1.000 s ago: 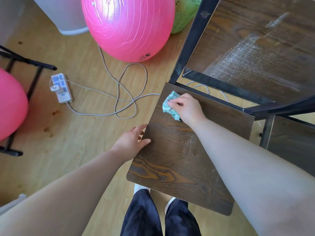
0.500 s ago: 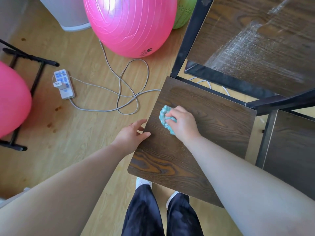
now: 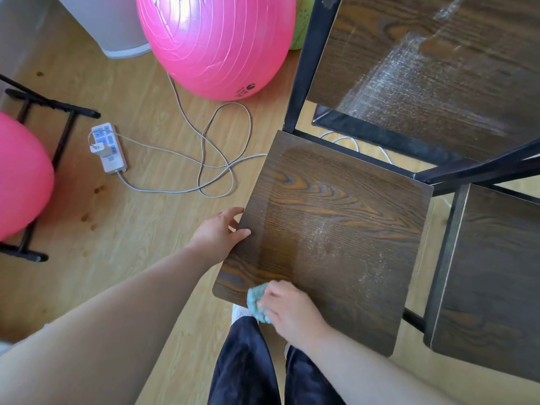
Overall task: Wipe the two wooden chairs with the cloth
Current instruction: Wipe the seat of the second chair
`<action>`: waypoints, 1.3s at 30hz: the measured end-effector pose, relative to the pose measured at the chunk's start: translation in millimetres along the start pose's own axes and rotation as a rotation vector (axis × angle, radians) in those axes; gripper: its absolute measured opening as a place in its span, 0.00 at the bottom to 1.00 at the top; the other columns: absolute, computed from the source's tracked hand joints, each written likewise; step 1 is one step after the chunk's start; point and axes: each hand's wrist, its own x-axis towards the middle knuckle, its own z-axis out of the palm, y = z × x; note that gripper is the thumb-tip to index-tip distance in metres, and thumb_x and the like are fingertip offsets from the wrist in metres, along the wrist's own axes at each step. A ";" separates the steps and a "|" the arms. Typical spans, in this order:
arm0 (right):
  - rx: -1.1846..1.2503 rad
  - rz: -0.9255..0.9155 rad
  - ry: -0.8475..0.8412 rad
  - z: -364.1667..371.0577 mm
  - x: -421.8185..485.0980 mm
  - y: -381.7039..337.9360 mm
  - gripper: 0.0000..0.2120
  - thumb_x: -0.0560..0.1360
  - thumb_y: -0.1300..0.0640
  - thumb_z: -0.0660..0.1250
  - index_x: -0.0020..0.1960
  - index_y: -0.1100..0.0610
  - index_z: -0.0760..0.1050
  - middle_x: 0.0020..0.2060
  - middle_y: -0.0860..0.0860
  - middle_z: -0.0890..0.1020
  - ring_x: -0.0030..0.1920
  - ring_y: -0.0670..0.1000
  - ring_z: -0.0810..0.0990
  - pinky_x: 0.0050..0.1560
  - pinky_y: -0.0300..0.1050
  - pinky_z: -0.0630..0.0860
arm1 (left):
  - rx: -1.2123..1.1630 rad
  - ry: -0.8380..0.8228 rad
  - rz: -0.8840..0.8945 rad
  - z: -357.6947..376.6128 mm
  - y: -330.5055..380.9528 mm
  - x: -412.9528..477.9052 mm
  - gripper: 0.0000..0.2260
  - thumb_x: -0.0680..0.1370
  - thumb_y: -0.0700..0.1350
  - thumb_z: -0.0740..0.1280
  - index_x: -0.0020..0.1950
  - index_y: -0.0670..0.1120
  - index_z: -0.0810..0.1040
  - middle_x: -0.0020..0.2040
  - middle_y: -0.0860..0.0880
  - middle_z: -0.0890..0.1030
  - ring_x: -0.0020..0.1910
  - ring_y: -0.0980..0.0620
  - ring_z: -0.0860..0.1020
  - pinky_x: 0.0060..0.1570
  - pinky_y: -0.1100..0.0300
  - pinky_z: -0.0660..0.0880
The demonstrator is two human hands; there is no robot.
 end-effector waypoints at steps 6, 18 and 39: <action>0.246 0.154 -0.223 -11.4 -27.4 -19.6 0.09 0.75 0.60 0.65 0.52 0.57 0.83 0.47 0.49 0.77 0.49 0.50 0.77 0.52 0.42 0.74 | 0.022 0.008 0.003 1.9 2.2 1.6 0.23 0.79 0.54 0.68 0.74 0.57 0.67 0.55 0.54 0.79 0.48 0.53 0.79 0.49 0.56 0.77; 0.202 0.549 0.561 -219.9 174.6 44.6 0.11 0.76 0.55 0.70 0.58 0.54 0.82 0.53 0.48 0.81 0.53 0.49 0.78 0.54 0.43 0.74 | -0.013 0.050 -0.010 -2.4 -16.4 -8.8 0.19 0.81 0.55 0.64 0.72 0.55 0.70 0.55 0.54 0.78 0.53 0.51 0.77 0.55 0.54 0.75; -0.082 0.011 0.204 -83.7 141.5 6.0 0.11 0.76 0.61 0.66 0.56 0.57 0.83 0.47 0.52 0.79 0.47 0.56 0.76 0.48 0.45 0.74 | -0.249 0.131 -0.100 -16.6 -29.5 -0.2 0.13 0.84 0.49 0.58 0.67 0.50 0.75 0.50 0.50 0.82 0.47 0.53 0.81 0.45 0.60 0.72</action>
